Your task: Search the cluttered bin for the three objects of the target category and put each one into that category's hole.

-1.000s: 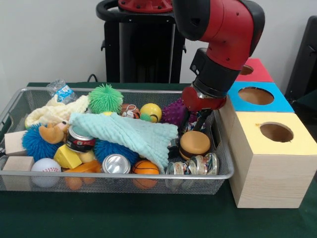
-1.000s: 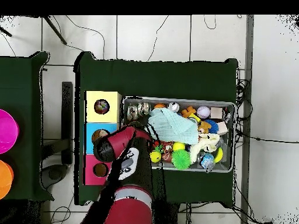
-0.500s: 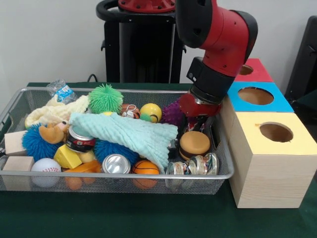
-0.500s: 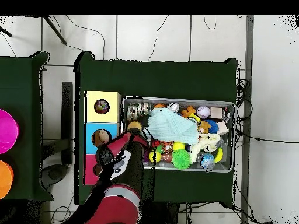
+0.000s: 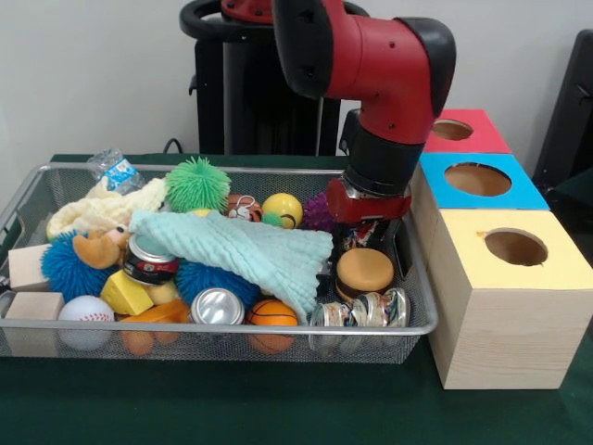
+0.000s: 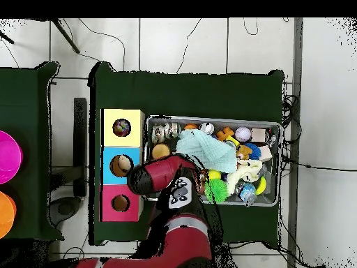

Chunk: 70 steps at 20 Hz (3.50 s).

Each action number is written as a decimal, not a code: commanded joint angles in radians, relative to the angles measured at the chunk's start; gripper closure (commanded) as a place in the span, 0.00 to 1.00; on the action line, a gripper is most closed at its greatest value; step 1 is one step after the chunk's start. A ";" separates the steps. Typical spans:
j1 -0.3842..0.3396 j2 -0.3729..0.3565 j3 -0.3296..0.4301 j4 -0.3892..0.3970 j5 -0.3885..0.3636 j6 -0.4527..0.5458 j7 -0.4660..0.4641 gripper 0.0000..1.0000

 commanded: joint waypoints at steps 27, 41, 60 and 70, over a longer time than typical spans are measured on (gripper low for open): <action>-0.207 0.077 0.352 0.185 0.021 0.201 -0.054 0.00; -0.204 0.081 0.353 0.177 0.012 0.269 -0.052 1.00; -0.314 -0.251 0.482 0.350 0.134 0.513 -0.093 1.00; -0.343 -0.366 0.514 0.363 0.135 0.584 -0.081 1.00</action>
